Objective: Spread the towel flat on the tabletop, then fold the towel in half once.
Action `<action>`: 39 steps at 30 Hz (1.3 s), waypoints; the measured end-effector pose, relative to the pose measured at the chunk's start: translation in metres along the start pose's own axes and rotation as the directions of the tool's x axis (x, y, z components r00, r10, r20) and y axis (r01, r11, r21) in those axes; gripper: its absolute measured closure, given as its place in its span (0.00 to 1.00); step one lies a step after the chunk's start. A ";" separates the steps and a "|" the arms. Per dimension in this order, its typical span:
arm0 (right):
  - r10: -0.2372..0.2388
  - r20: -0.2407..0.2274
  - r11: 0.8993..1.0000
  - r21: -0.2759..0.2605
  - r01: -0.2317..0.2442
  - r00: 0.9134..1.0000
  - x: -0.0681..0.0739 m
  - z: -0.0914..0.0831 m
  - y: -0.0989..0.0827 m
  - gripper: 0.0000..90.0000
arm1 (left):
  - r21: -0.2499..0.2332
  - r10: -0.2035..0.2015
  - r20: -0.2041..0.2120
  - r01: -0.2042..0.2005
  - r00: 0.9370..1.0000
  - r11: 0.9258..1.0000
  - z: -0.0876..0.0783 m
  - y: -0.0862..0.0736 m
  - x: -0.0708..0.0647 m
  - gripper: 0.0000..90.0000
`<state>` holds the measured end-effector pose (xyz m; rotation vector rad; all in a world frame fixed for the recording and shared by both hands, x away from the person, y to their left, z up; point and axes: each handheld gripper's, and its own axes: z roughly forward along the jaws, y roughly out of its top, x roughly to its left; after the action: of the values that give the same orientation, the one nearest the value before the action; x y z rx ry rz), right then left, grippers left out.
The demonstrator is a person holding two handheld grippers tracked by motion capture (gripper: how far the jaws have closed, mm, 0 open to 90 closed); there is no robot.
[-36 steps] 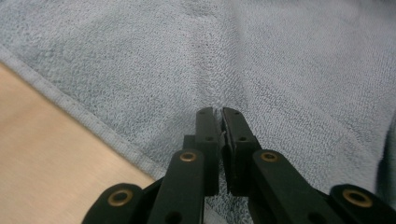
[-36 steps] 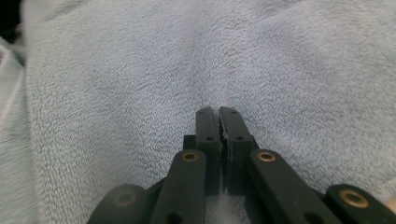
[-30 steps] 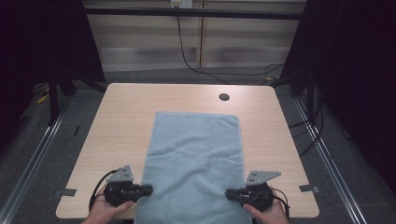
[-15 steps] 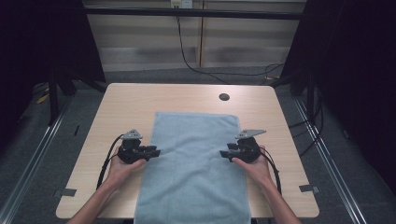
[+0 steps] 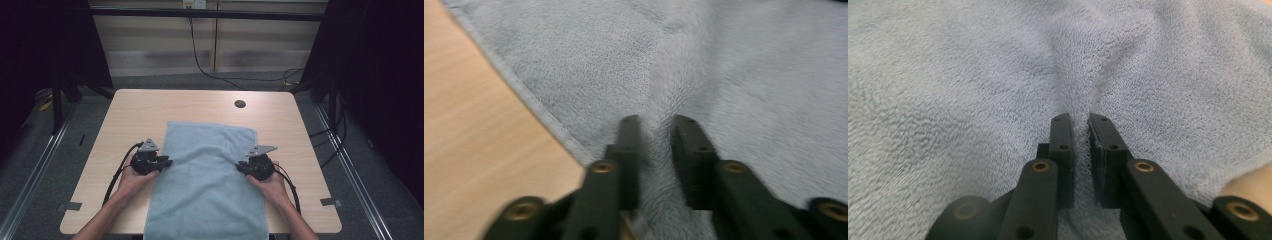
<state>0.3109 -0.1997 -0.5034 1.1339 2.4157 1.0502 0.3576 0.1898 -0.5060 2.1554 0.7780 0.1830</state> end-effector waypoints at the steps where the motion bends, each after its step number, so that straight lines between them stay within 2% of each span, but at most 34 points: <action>1: -0.008 -0.006 1.000 0.003 0.008 1.000 0.001 -0.002 -0.001 0.92 | 0.002 0.013 -0.001 -0.013 1.000 1.000 -0.002 -0.002 -0.002 0.88; 4: -0.014 -0.035 1.000 0.004 0.014 0.999 0.006 -0.011 -0.009 0.92 | 0.010 0.036 0.023 -0.036 0.999 0.999 -0.007 -0.007 -0.010 0.89; 5: -0.002 -0.049 1.000 0.002 0.002 0.999 0.008 -0.014 -0.013 0.92 | 0.005 0.038 0.033 -0.038 0.999 0.999 -0.008 -0.009 -0.013 0.89; 9: -0.016 -0.084 1.000 0.014 0.017 0.996 0.019 -0.025 -0.023 0.91 | 0.000 0.020 0.069 -0.020 0.997 1.000 -0.015 -0.017 -0.022 0.89; 11: 0.000 -0.094 1.000 0.017 0.002 0.996 0.023 -0.030 -0.028 0.91 | 0.000 0.020 0.078 -0.020 0.997 1.000 -0.019 -0.021 -0.026 0.89; 15: -0.004 -0.125 1.000 0.015 0.006 0.992 0.032 -0.038 -0.036 0.91 | -0.001 -0.005 0.106 0.005 0.994 1.000 -0.028 -0.031 -0.034 0.89; 17: -0.008 -0.138 1.000 0.016 0.010 0.990 0.039 -0.042 -0.040 0.90 | 0.010 0.007 0.111 -0.008 0.994 1.000 -0.034 -0.036 -0.042 0.88; 19: -0.003 -0.155 1.000 0.014 0.005 0.988 0.045 -0.046 -0.044 0.90 | 0.019 -0.008 0.129 0.006 0.992 1.000 -0.040 -0.041 -0.047 0.88; 21: -0.006 -0.172 1.000 0.018 0.009 0.985 0.051 -0.051 -0.049 0.89 | 0.028 -0.004 0.143 0.000 0.990 1.000 -0.048 -0.048 -0.054 0.87; 23: 0.002 -0.184 1.000 0.026 0.002 0.983 0.058 -0.056 -0.053 0.84 | 0.034 -0.013 0.159 0.007 0.987 0.999 -0.055 -0.054 -0.060 0.84; 24: 0.002 -0.191 1.000 0.027 0.003 0.982 0.060 -0.058 -0.054 0.80 | 0.036 -0.007 0.159 0.001 0.987 0.999 -0.059 -0.058 -0.063 0.83; 25: -0.007 -0.208 1.000 0.027 0.013 0.978 0.062 -0.060 -0.056 0.71 | 0.043 -0.004 0.160 -0.003 0.987 0.999 -0.062 -0.059 -0.064 0.80; 26: -0.003 -0.219 1.000 0.023 0.008 0.976 0.063 -0.061 -0.056 0.69 | 0.042 -0.016 0.158 0.010 0.987 0.999 -0.063 -0.059 -0.065 0.78; 27: 0.000 -0.221 1.000 0.008 0.002 0.975 0.061 -0.062 -0.055 0.64 | 0.029 -0.010 0.158 0.006 0.987 1.000 -0.064 -0.058 -0.065 0.74; 29: 0.034 -0.232 0.998 -0.042 -0.045 0.972 0.053 -0.066 -0.049 0.62 | -0.003 0.006 0.153 -0.005 0.988 1.000 -0.064 -0.051 -0.062 0.71; 31: 0.050 -0.189 0.996 -0.068 -0.064 0.981 0.040 -0.068 -0.041 0.60 | -0.029 -0.016 0.136 0.020 0.991 0.999 -0.061 -0.041 -0.056 0.66; 33: 0.062 -0.139 0.994 -0.077 -0.073 0.988 0.023 -0.066 -0.033 0.58 | -0.025 -0.018 0.111 0.021 0.994 0.999 -0.053 -0.031 -0.050 0.63; 34: 0.070 -0.106 0.993 -0.086 -0.079 0.992 0.015 -0.064 -0.030 0.58 | -0.020 -0.034 0.096 0.036 0.995 0.999 -0.048 -0.028 -0.046 0.62; 35: 0.075 -0.089 0.992 -0.098 -0.083 0.993 0.005 -0.063 -0.027 0.58 | -0.013 -0.040 0.096 0.041 0.995 0.999 -0.043 -0.025 -0.042 0.61; 37: 0.105 -0.055 0.988 -0.107 -0.110 0.993 -0.012 -0.057 -0.022 0.56 | -0.004 -0.035 0.051 0.035 0.998 0.999 -0.034 -0.021 -0.036 0.59; 39: 0.121 -0.028 0.989 -0.088 -0.123 0.992 -0.026 -0.049 -0.016 0.55 | -0.003 -0.069 0.060 0.069 0.996 0.998 -0.027 -0.017 -0.030 0.55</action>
<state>0.2939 -0.2513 -0.4819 1.2584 2.3161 1.2024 0.3158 0.1982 -0.4978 2.1162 0.8152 0.0841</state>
